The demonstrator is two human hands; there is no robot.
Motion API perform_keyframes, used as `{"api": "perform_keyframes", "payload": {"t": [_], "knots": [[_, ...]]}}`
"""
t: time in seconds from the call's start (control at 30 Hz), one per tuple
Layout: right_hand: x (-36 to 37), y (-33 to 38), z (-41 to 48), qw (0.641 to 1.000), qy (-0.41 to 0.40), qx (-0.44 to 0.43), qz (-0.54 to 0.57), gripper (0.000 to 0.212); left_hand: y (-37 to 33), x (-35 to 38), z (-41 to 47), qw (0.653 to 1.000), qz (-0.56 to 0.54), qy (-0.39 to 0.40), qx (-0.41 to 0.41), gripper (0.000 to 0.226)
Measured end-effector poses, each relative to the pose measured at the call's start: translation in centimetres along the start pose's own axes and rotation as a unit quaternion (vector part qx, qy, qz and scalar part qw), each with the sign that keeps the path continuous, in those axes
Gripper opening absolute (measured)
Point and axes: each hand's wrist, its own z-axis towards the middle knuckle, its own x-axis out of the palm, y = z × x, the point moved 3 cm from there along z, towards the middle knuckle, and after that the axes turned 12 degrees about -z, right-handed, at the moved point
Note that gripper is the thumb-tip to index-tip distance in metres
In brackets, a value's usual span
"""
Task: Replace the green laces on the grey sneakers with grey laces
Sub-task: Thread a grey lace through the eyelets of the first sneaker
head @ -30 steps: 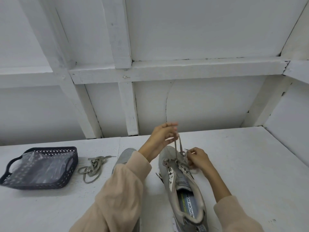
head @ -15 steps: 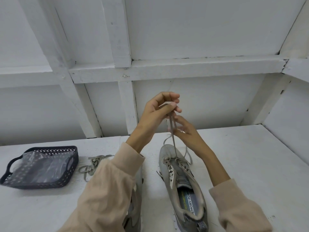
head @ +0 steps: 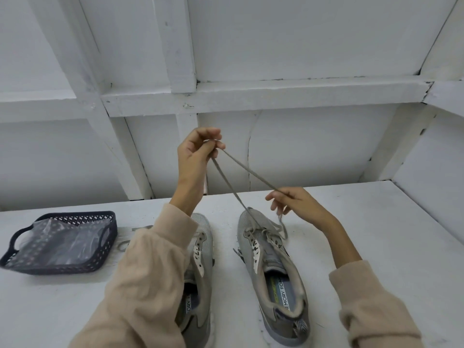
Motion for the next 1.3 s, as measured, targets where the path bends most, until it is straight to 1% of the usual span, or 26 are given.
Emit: {"api": "perform_keyframes", "payload": {"t": [0.13, 0.2, 0.23, 0.27, 0.3, 0.33, 0.37, 0.4, 0.43, 0.47, 0.5, 0.53, 0.6, 0.63, 0.7, 0.73, 0.8, 0.87, 0.93, 1.0, 1.07, 1.1, 1.13, 1.17, 1.23, 1.3], "knots": [[-1.9, -0.1, -0.7, 1.0, -0.005, 0.0, 0.0, 0.023, 0.8, -3.5, 0.5, 0.992, 0.094, -0.088, -0.006, 0.038], [-2.3, 0.4, -1.1, 1.0, -0.007, -0.003, 0.021, 0.027, 1.8, -5.1, 0.5, 0.975, 0.182, -0.102, -0.072, 0.037], [-2.4, 0.8, -1.2, 0.999, -0.01, -0.005, 0.038, 0.029, 2.5, -5.7, 0.4, 0.959, 0.244, -0.082, -0.121, 0.033], [-2.2, 1.4, -1.3, 0.998, -0.014, -0.007, 0.06, 0.031, 3.2, -6.1, 0.2, 0.928, 0.326, -0.037, -0.174, 0.027], [-1.9, 2.1, -1.3, 0.996, -0.019, -0.009, 0.09, 0.031, 3.8, -6.4, -0.2, 0.873, 0.437, 0.024, -0.217, 0.021], [-1.4, 2.8, -1.4, 0.991, -0.021, -0.01, 0.13, 0.03, 4.1, -6.4, -0.9, 0.797, 0.551, 0.078, -0.236, 0.019], [-0.8, 3.6, -1.4, 0.984, -0.023, -0.008, 0.176, 0.029, 4.1, -6.1, -1.7, 0.732, 0.634, 0.11, -0.224, 0.02], [-0.2, 4.3, -1.3, 0.974, -0.022, -0.002, 0.224, 0.028, 3.9, -5.4, -2.4, 0.717, 0.658, 0.123, -0.197, 0.019], [0.6, 4.8, -1.1, 0.965, -0.02, 0.006, 0.261, 0.029, 3.9, -4.6, -3.1, 0.746, 0.628, 0.129, -0.181, 0.014], [1.4, 5.3, -0.8, 0.959, -0.018, 0.014, 0.281, 0.03, 3.8, -3.6, -3.9, 0.802, 0.553, 0.133, -0.182, 0.008], [2.1, 5.7, -0.5, 0.959, -0.015, 0.02, 0.284, 0.031, 4.0, -2.7, -4.8, 0.857, 0.45, 0.136, -0.208, 0.005], [2.9, 6.2, -0.2, 0.959, -0.01, 0.022, 0.283, 0.033, 4.3, -1.7, -5.7, 0.89, 0.36, 0.145, -0.24, 0.008], [4.2, 7.0, 0.3, 0.955, 0.007, 0.022, 0.295, 0.035, 5.3, -0.3, -6.7, 0.914, 0.269, 0.165, -0.253, 0.015], [4.6, 7.4, 0.4, 0.953, 0.016, 0.021, 0.303, 0.036, 5.8, 0.1, -6.9, 0.927, 0.243, 0.156, -0.241, 0.014], [5.1, 7.8, 0.3, 0.95, 0.027, 0.017, 0.309, 0.036, 6.5, 0.1, -7.0, 0.947, 0.212, 0.116, -0.212, 0.006], [5.2, 7.8, 0.3, 0.952, 0.03, 0.015, 0.304, 0.036, 6.7, -0.1, -6.9, 0.952, 0.207, 0.101, -0.202, 0.003], [5.2, 7.5, 0.3, 0.959, 0.04, 0.017, 0.28, 0.037, 6.9, -0.3, -7.0, 0.952, 0.204, 0.101, -0.203, 0.003], [4.9, 7.0, 0.2, 0.968, 0.059, 0.03, 0.241, 0.038, 7.0, -0.3, -7.4, 0.948, 0.19, 0.115, -0.228, 0.006], [4.4, 6.1, -0.2, 0.977, 0.068, 0.059, 0.194, 0.037, 7.3, -0.7, -7.7, 0.947, 0.175, 0.09, -0.252, 0.007], [4.0, 4.7, -0.9, 0.989, 0.023, 0.084, 0.117, 0.027, 7.8, -1.7, -8.0, 0.947, 0.167, 0.04, -0.272, 0.005], [3.9, 2.6, -1.4, 0.995, -0.032, 0.09, 0.001, 0.006, 8.5, -2.8, -8.3, 0.941, 0.156, 0.0, -0.301, 0.008], [4.2, 1.7, -1.6, 0.993, -0.025, 0.091, -0.073, 0.005, 8.8, -3.2, -8.4, 0.936, 0.148, -0.009, -0.319, 0.011], [4.8, 0.8, -1.8, 0.986, -0.001, 0.095, -0.134, 0.01, 9.1, -3.5, -8.6, 0.931, 0.145, -0.008, -0.336, 0.013], [5.5, 0.1, -2.0, 0.981, 0.021, 0.1, -0.164, 0.012, 9.4, -3.6, -8.8, 0.925, 0.146, 0.001, -0.35, 0.015], [6.4, -0.6, -2.4, 0.981, 0.024, 0.103, -0.165, 0.011, 9.7, -3.8, -9.1, 0.918, 0.167, 0.03, -0.359, 0.018], [6.9, -1.1, -2.6, 0.984, -0.006, 0.106, -0.144, 0.009, 9.9, -4.0, -9.2, 0.911, 0.204, 0.054, -0.355, 0.018]]}}
